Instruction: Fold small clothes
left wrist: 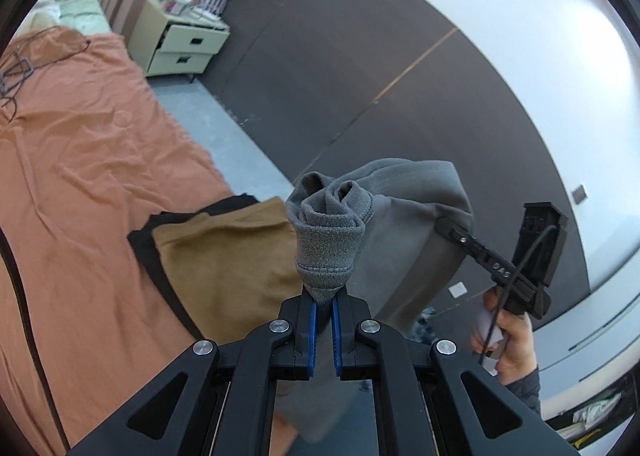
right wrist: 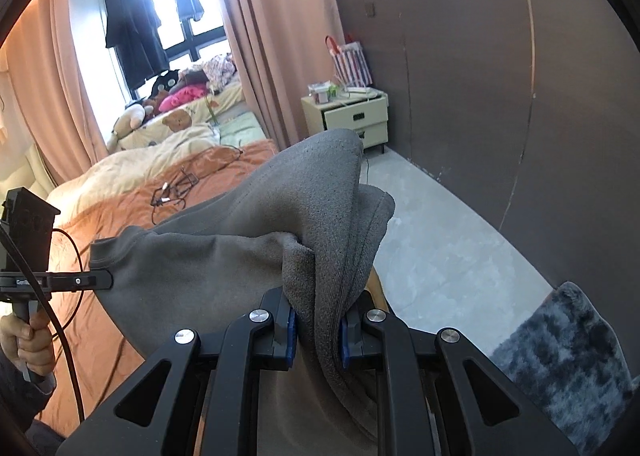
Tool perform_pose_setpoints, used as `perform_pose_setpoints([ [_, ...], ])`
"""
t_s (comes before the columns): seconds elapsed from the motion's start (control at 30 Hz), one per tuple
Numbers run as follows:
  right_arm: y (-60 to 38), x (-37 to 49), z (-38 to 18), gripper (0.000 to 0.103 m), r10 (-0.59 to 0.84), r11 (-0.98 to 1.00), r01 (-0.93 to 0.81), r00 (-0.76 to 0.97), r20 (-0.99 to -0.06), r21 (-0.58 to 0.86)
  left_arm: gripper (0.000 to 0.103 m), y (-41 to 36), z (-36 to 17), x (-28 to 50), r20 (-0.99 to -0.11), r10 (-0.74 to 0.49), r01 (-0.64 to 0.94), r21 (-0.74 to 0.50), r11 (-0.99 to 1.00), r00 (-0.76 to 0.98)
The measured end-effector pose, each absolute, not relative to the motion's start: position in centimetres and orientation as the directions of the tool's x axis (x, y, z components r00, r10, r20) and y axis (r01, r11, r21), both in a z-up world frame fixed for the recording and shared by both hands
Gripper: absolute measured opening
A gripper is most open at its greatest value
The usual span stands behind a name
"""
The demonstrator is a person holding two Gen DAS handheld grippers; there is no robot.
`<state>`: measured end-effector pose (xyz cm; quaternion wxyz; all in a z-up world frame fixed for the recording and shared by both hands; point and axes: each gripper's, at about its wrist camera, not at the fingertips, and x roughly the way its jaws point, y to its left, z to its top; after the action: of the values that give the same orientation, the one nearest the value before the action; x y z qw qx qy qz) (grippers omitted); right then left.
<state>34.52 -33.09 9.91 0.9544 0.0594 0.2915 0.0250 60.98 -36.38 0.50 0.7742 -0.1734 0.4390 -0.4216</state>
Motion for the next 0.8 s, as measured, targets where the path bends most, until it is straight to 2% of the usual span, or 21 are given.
perform_pose_setpoints([
  [0.33, -30.4, 42.5, 5.9, 0.013, 0.093, 0.99, -0.005, 0.771, -0.63, 0.139, 0.006, -36.6, -6.5, 67.3, -0.582, -0.764, 0.443, -0.629, 0.639, 0.278],
  [0.4, -29.8, 45.2, 4.5, 0.018, 0.054, 0.991, 0.045, 0.737, -0.674, 0.129, 0.007, -36.4, -8.4, 68.5, -0.604, -0.74, 0.41, -0.62, 0.669, 0.295],
  [0.47, -31.3, 46.4, 3.8, 0.028, 0.015, 0.988, 0.099, 0.696, -0.718, 0.117, 0.012, -36.5, -10.6, 69.6, -0.667, -0.679, 0.364, -0.577, 0.731, 0.306],
  [0.5, -31.0, 47.0, 3.4, 0.029, -0.001, 0.988, 0.114, 0.686, -0.728, 0.106, 0.013, -36.5, -11.2, 69.8, -0.684, -0.661, 0.352, -0.563, 0.747, 0.309],
  [0.6, -29.8, 47.4, 4.6, 0.029, -0.044, 0.989, 0.132, 0.704, -0.708, 0.07, 0.013, -36.0, -11.7, 69.7, -0.699, -0.624, 0.347, -0.522, 0.779, 0.35],
  [0.7, -29.1, 46.5, 5.4, 0.029, -0.085, 0.989, 0.146, 0.714, -0.695, 0.028, 0.013, -35.7, -10.5, 69.3, -0.678, -0.623, 0.369, -0.504, 0.781, 0.391],
  [0.8, -27.7, 46.6, 4.5, 0.028, -0.07, 0.993, 0.114, 0.674, -0.735, 0.011, 0.013, -36.8, -9.9, 69.3, -0.66, -0.65, 0.422, -0.503, 0.754, 0.375],
])
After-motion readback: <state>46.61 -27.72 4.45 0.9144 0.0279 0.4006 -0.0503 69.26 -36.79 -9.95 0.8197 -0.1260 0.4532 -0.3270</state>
